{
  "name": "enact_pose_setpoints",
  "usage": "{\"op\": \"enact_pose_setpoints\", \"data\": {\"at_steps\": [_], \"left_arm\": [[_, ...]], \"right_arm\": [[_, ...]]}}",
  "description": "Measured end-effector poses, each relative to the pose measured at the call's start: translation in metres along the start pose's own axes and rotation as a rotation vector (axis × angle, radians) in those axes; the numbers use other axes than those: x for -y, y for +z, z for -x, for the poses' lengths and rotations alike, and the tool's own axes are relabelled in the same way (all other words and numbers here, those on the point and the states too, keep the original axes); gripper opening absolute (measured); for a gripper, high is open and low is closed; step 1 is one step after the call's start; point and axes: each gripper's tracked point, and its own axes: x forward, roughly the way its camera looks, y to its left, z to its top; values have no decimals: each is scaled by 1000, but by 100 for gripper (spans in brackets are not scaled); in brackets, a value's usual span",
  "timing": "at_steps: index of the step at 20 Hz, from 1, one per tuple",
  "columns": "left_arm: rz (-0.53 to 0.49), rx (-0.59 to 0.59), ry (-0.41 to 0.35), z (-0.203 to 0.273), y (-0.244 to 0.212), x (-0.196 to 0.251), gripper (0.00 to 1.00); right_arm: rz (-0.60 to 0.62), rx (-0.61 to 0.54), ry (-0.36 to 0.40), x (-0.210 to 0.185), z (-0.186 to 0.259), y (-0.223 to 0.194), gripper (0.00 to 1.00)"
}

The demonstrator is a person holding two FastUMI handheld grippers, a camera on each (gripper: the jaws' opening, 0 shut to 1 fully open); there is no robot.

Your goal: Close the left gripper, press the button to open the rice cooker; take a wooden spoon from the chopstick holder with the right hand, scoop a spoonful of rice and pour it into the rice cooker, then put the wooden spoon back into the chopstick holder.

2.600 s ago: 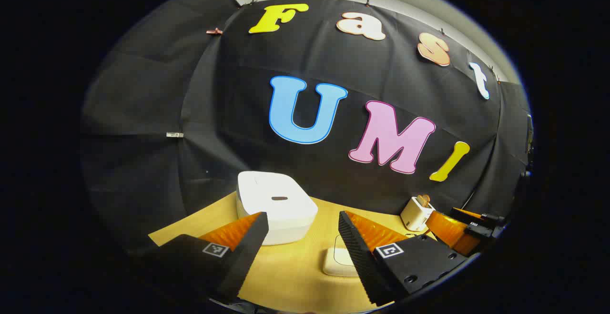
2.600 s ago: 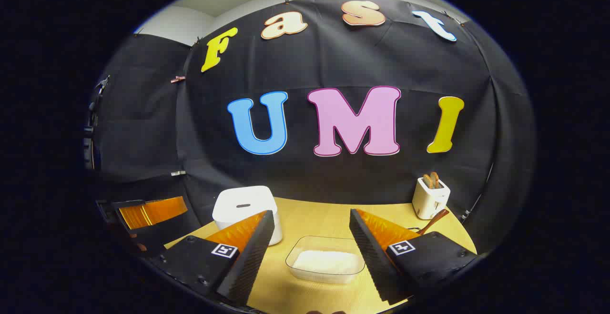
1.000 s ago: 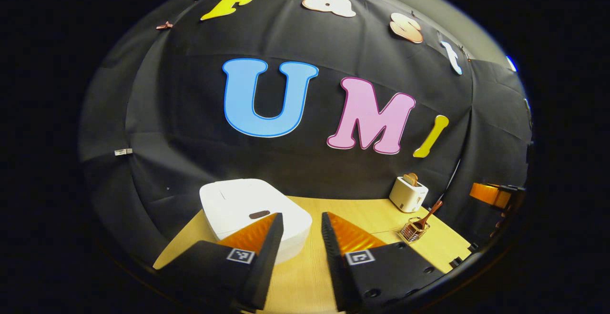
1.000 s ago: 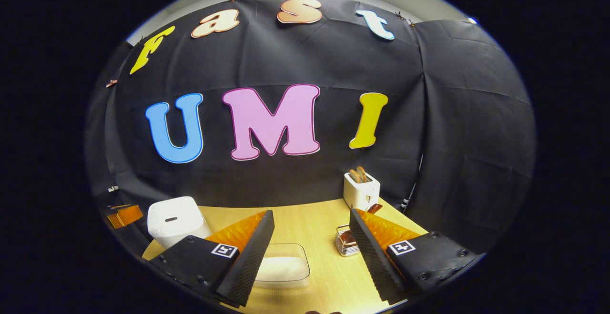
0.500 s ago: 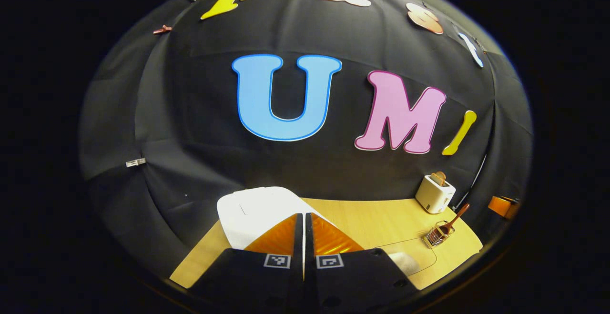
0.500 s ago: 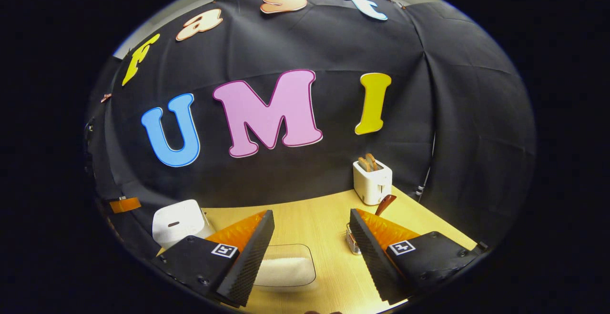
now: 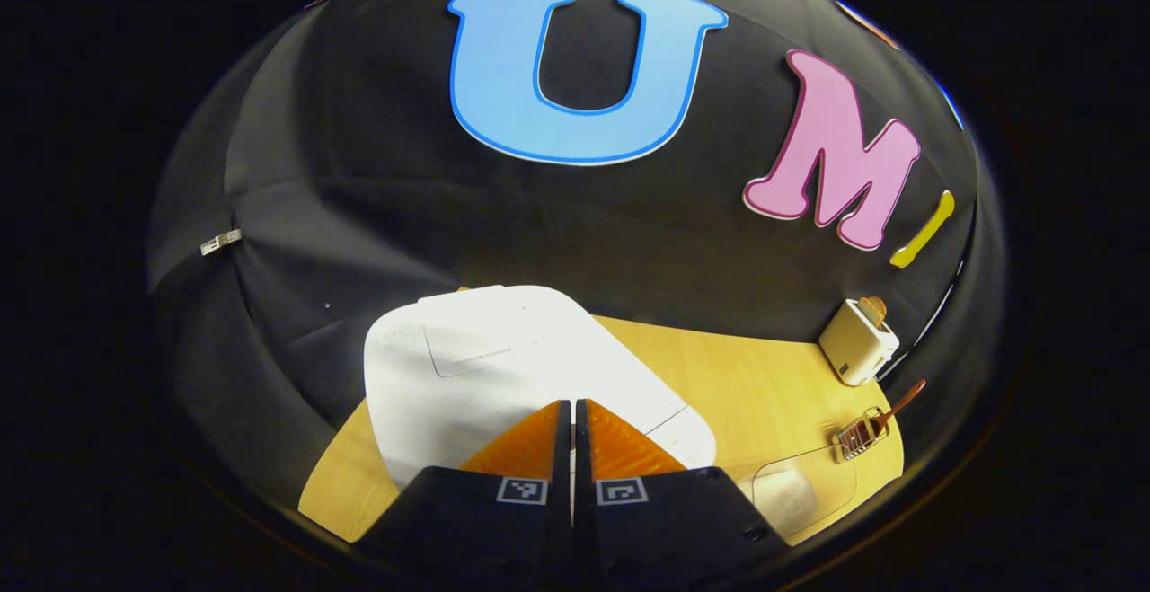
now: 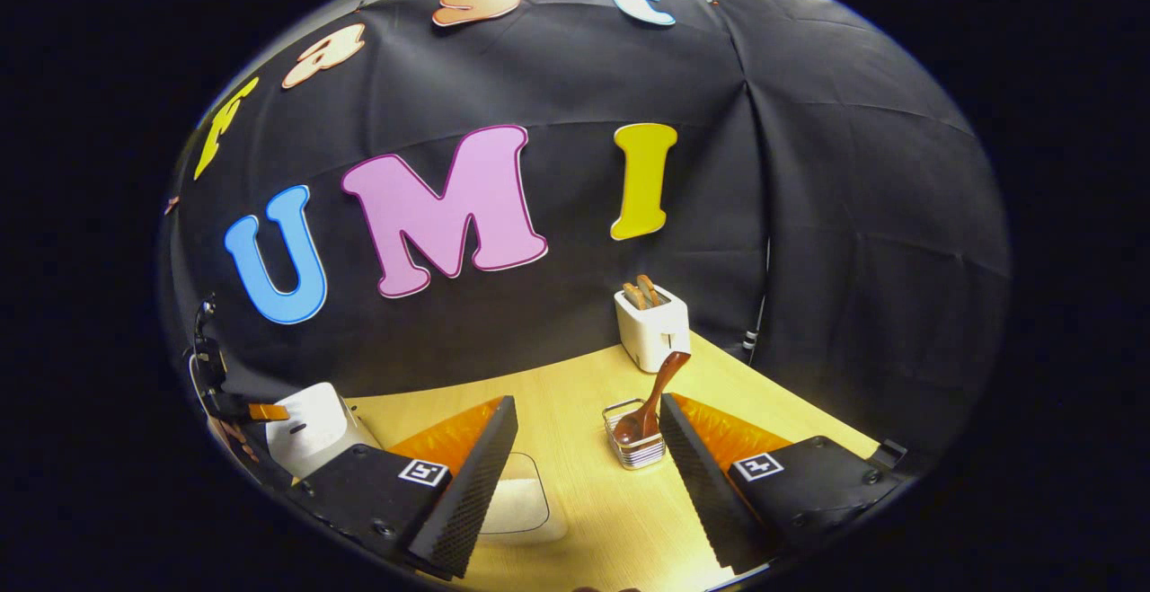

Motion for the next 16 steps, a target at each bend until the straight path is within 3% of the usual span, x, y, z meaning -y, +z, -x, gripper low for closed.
{"op": "enact_pose_setpoints", "data": {"at_steps": [4, 12, 16], "left_arm": [[25, -66, -8, -8, -19, 0, 5], [-59, -125, 21, -13, -28, 0, 6], [-72, -29, 45, 1, -9, 2, 6]], "right_arm": [[-9, -24, -15, 7, -3, -5, 99], [16, -54, 21, -7, -13, -13, 99], [23, -54, 34, -9, -17, -12, 99]]}}
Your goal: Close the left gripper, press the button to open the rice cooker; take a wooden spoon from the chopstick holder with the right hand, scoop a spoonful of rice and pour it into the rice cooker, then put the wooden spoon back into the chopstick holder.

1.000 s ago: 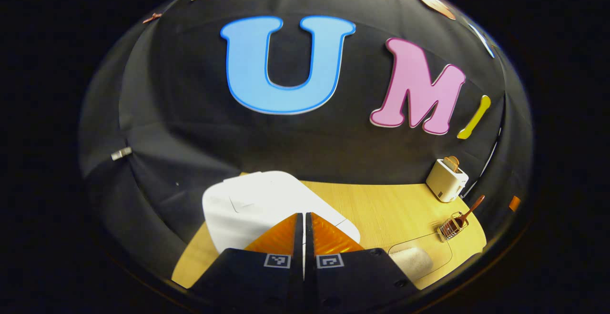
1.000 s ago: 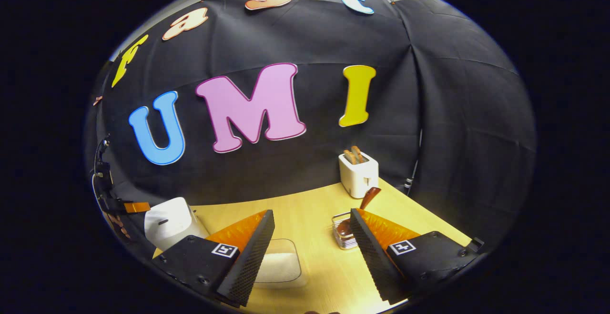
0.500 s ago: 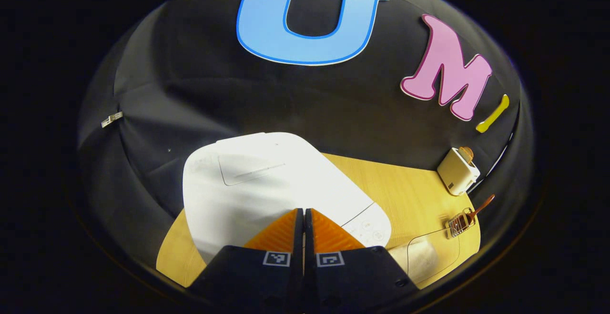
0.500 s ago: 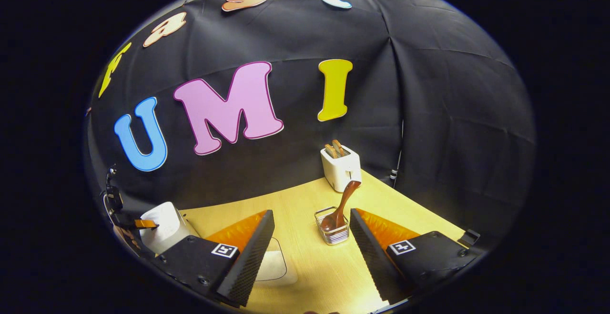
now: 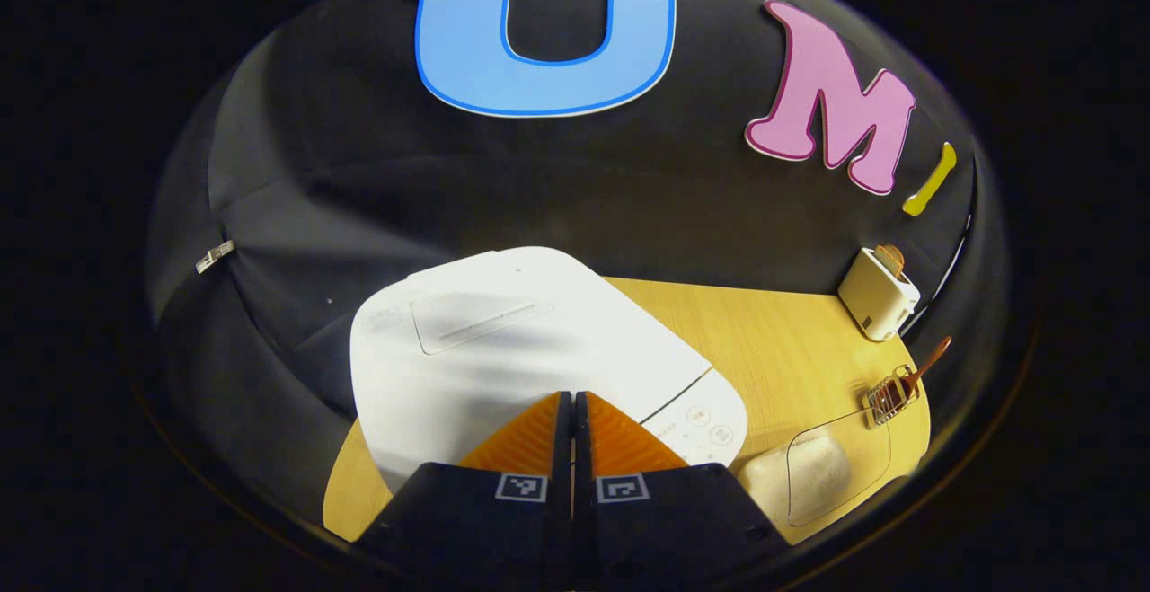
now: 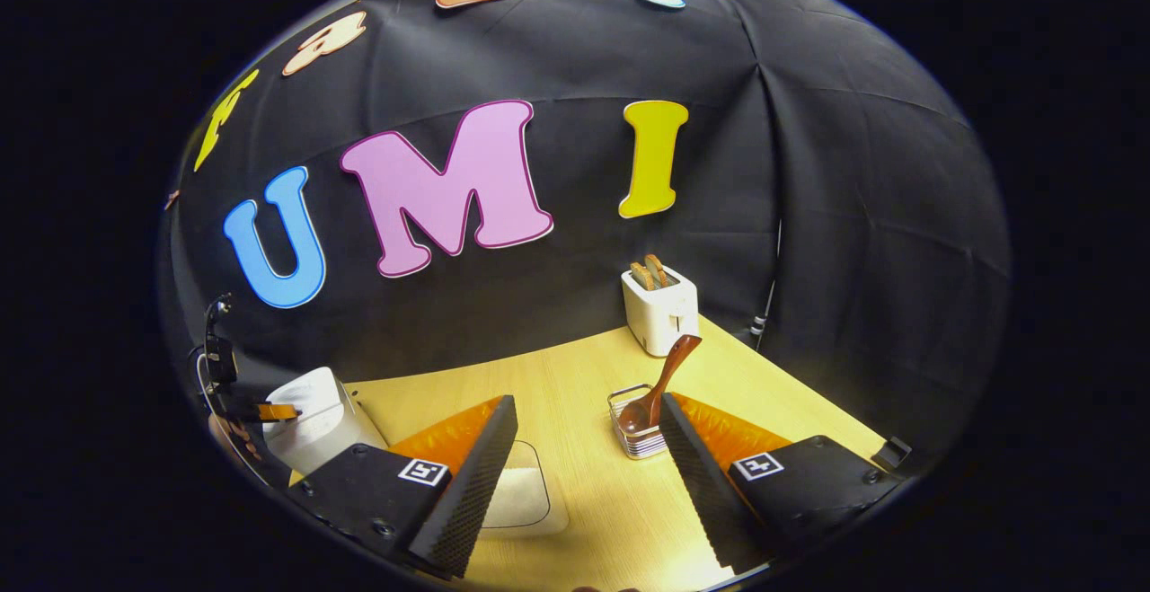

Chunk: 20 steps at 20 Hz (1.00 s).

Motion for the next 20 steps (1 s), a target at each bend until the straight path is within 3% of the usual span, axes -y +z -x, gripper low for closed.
{"op": "enact_pose_setpoints", "data": {"at_steps": [5, 10, 20], "left_arm": [[-84, 188, 41, 45, 53, 3, 6], [-156, 303, 24, 87, 76, 27, 5], [-89, 308, -94, 126, 50, 97, 5]], "right_arm": [[-14, -7, -19, 12, -5, -1, 99], [-21, -21, -22, 20, -14, -3, 99], [-33, -114, 6, 68, -81, -8, 99]]}}
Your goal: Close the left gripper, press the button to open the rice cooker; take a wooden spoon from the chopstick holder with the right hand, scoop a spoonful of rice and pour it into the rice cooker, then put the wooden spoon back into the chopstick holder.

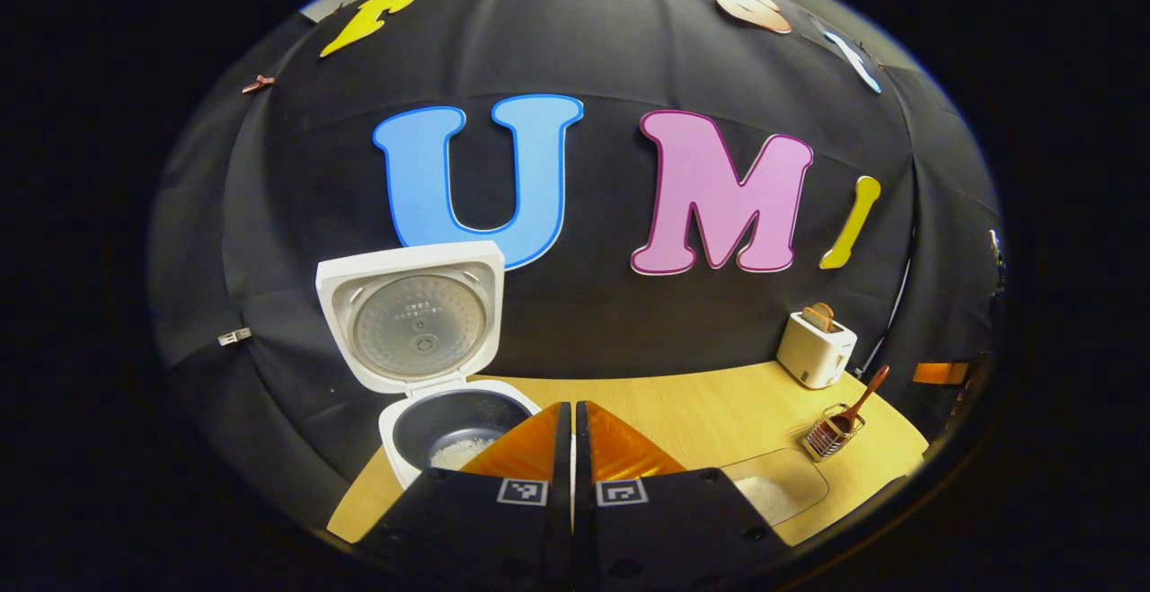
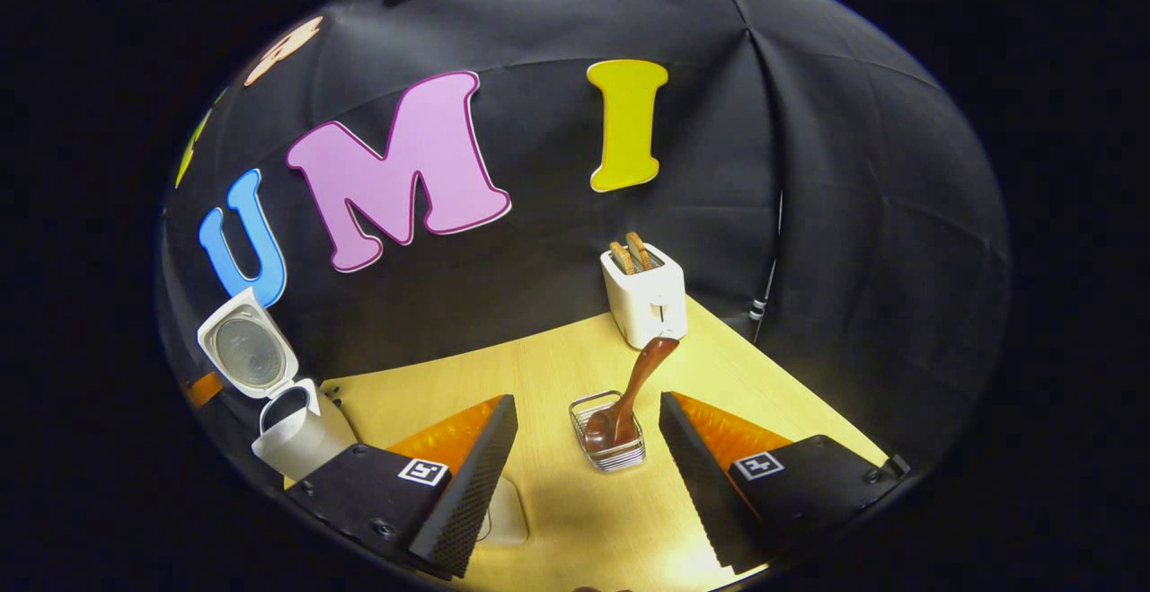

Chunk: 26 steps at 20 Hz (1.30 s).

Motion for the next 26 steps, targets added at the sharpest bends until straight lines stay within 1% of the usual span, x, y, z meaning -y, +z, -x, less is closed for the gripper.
{"op": "enact_pose_setpoints", "data": {"at_steps": [3, 4, 5, 7, 8, 9, 10, 13, 14, 18, 21, 22, 23, 24, 25, 26], "left_arm": [[30, -1, -8, 3, -1, 19, 7], [36, -1, -12, 3, -2, 25, 10], [38, -1, -17, 4, -1, 31, 19], [27, -11, -5, 3, -2, 35, 29], [26, -15, -3, 3, -2, 39, 29], [28, -19, -2, 5, -1, 44, 34], [33, -22, -2, 6, -2, 47, 35], [38, -48, -12, 9, -6, 61, 83], [33, -60, -3, 10, -12, 63, 99], [30, -91, 31, 11, -21, 70, 98], [37, -111, 61, 17, -26, 70, 98], [38, -118, 71, 19, -29, 69, 98], [39, -126, 79, 22, -32, 68, 97], [37, -135, 90, 23, -36, 66, 98], [31, -143, 101, 26, -39, 64, 98], [23, -143, 109, 28, -40, 62, 98]], "right_arm": [[-8, -33, 0, 17, -24, -6, 99], [-11, -45, -1, 22, -33, -8, 98], [-14, -60, -1, 28, -43, -12, 99], [-27, -95, 3, 37, -65, -21, 99], [-38, -112, 6, 40, -75, -25, 99], [-50, -129, 12, 43, -86, -31, 99], [-64, -146, 14, 46, -98, -38, 99], [-140, -215, 33, 47, -130, -57, 99], [-168, -225, 42, 46, -141, -59, 99], [-185, -245, 46, 48, -173, -67, 99], [-190, -261, 58, 46, -189, -71, 99], [-189, -268, 64, 44, -195, -75, 95], [-188, -277, 70, 42, -198, -77, 95], [-189, -284, 71, 40, -201, -80, 82], [-192, -289, 78, 38, -204, -81, 74], [-194, -293, 85, 36, -204, -83, 63]]}}
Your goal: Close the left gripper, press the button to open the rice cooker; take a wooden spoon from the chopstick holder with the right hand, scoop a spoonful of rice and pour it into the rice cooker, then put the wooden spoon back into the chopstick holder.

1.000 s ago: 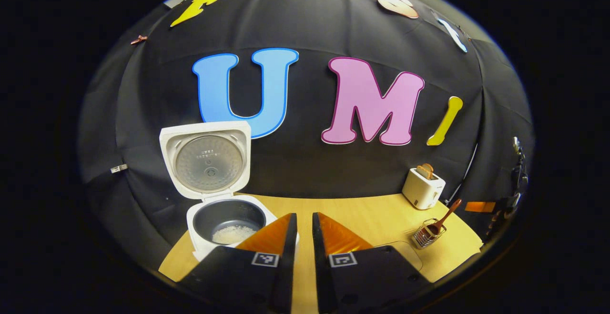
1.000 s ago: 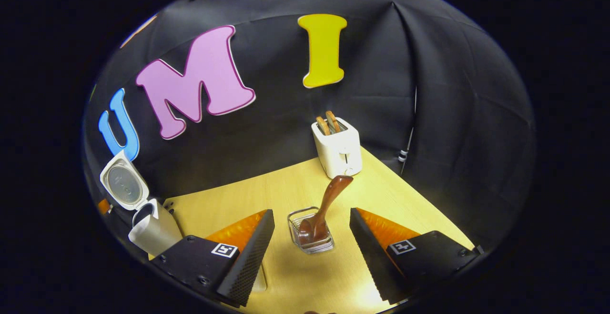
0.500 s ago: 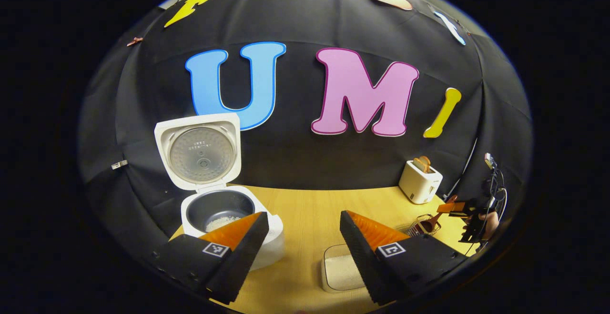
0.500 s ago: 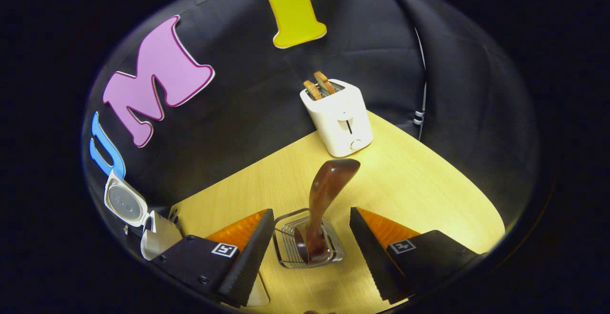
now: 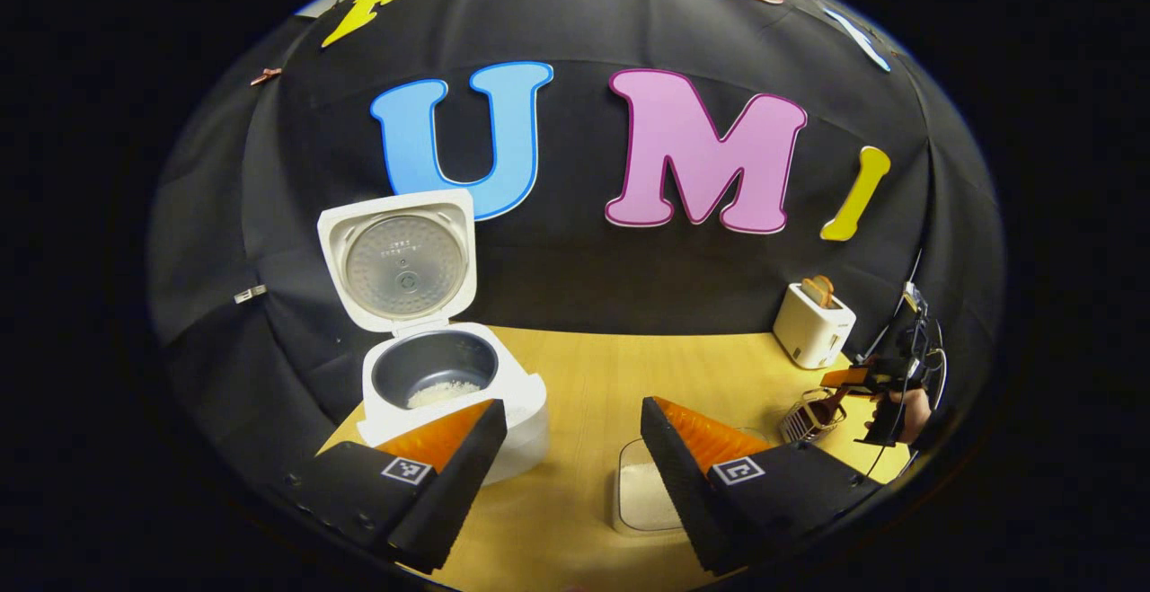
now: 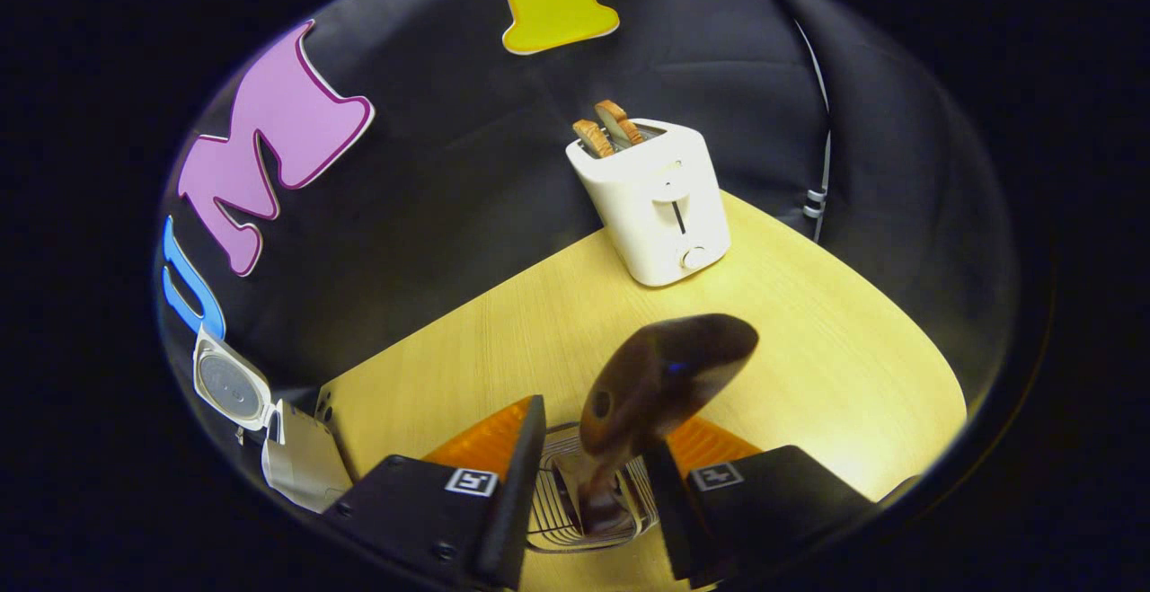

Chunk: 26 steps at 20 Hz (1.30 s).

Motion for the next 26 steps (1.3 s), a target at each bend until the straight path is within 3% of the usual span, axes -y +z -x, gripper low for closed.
{"op": "enact_pose_setpoints", "data": {"at_steps": [1, 2, 3, 4, 5, 13, 19, 26], "left_arm": [[-2, 1, 5, 2, -1, -1, 98], [-1, 2, 5, 4, -1, -1, 98], [2, 6, 3, 7, -2, -1, 98], [5, 7, 1, 10, -4, -2, 97], [8, 5, -3, 11, -7, -3, 97], [33, 25, -63, 9, -8, -26, 97], [76, 75, -112, 9, -6, -69, 97], [106, 57, -178, 11, -31, -108, 96]], "right_arm": [[3, -4, 3, -2, -2, 0, 40], [10, 1, -2, -1, -3, 1, 28], [14, 1, -1, -1, -2, 2, 22], [13, 3, -5, -1, 0, 3, 44], [19, 8, -21, 1, -2, 6, 21], [87, 129, -56, -24, 46, 48, 18], [119, 235, 7, -113, 122, 83, 17], [218, 231, 145, -215, 165, 10, 18]]}}
